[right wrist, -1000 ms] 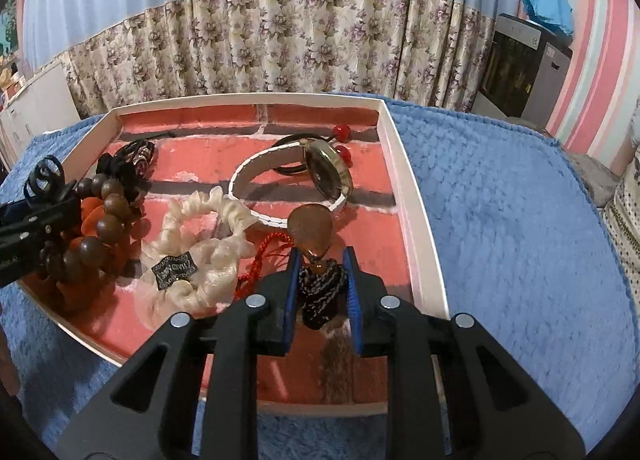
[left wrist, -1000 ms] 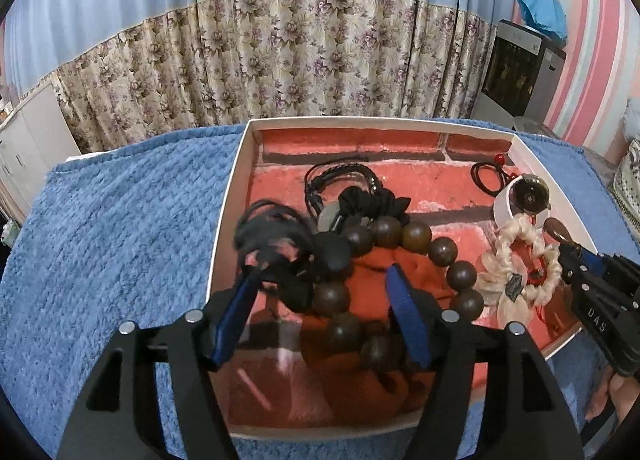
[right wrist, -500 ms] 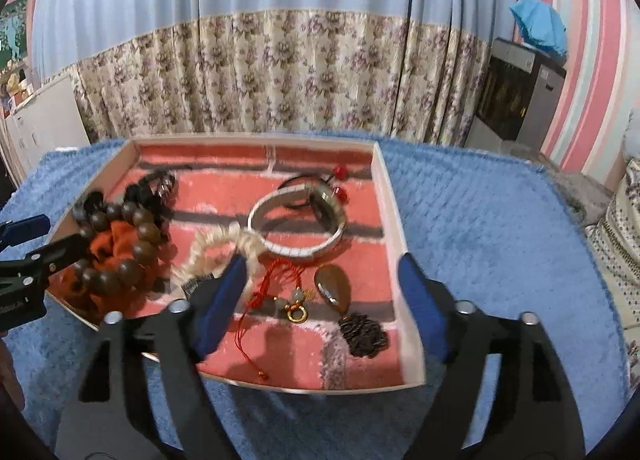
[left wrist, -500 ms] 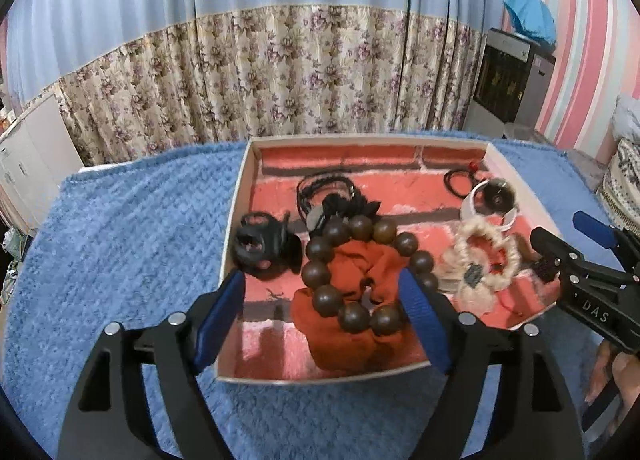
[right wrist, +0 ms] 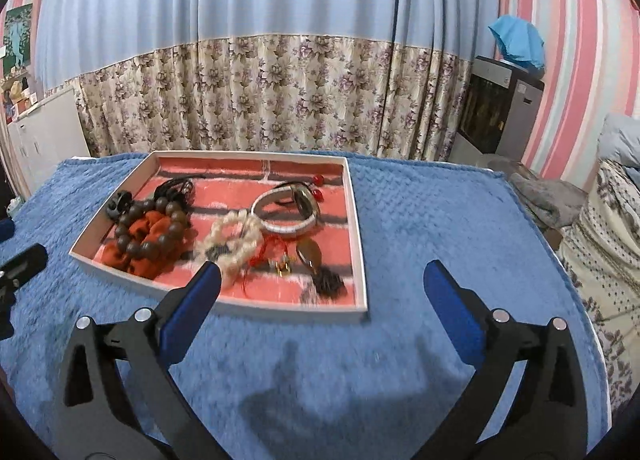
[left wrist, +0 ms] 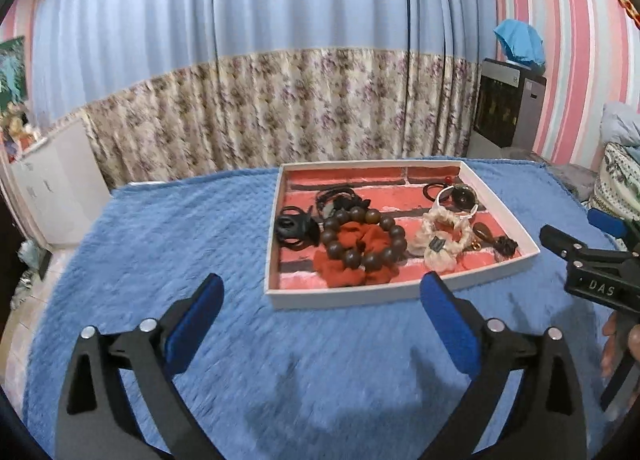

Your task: Organize jewelry

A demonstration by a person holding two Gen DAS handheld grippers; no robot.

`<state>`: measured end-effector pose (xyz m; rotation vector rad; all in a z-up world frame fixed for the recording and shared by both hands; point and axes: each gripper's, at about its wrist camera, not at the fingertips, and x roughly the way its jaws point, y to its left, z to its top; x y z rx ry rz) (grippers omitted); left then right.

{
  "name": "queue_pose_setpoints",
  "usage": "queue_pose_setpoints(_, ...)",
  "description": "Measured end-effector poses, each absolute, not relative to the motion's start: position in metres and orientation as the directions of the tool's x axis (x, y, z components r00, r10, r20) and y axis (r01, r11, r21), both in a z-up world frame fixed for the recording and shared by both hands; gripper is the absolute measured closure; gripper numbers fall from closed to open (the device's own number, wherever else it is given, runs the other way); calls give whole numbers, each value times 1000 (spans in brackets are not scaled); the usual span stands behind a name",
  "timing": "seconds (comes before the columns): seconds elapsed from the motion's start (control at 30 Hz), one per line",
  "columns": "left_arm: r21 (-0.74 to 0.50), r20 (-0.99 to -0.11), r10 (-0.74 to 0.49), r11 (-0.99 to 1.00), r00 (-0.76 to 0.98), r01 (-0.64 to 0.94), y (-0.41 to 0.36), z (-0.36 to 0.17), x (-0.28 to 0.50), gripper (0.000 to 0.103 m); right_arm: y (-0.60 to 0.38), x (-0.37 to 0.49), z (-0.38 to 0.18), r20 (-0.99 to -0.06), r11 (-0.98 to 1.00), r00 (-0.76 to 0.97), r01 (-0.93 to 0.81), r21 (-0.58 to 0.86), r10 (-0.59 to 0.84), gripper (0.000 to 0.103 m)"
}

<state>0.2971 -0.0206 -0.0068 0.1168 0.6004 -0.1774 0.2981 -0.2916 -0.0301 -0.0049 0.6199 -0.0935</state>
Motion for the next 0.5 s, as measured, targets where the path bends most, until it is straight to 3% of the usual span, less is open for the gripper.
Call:
queue_pose_setpoints(0.27, 38, -500, -139, 983, 855, 182, -13, 0, 219, 5, -274, 217, -16, -481, 998, 874, 57, -35, -67, 4)
queue_pose_setpoints(0.5, -25, -465, -148, 988, 873, 154, 2, -4, 171, 5, -272, 164, -17, -449, 998, 892, 63, 10, -52, 4)
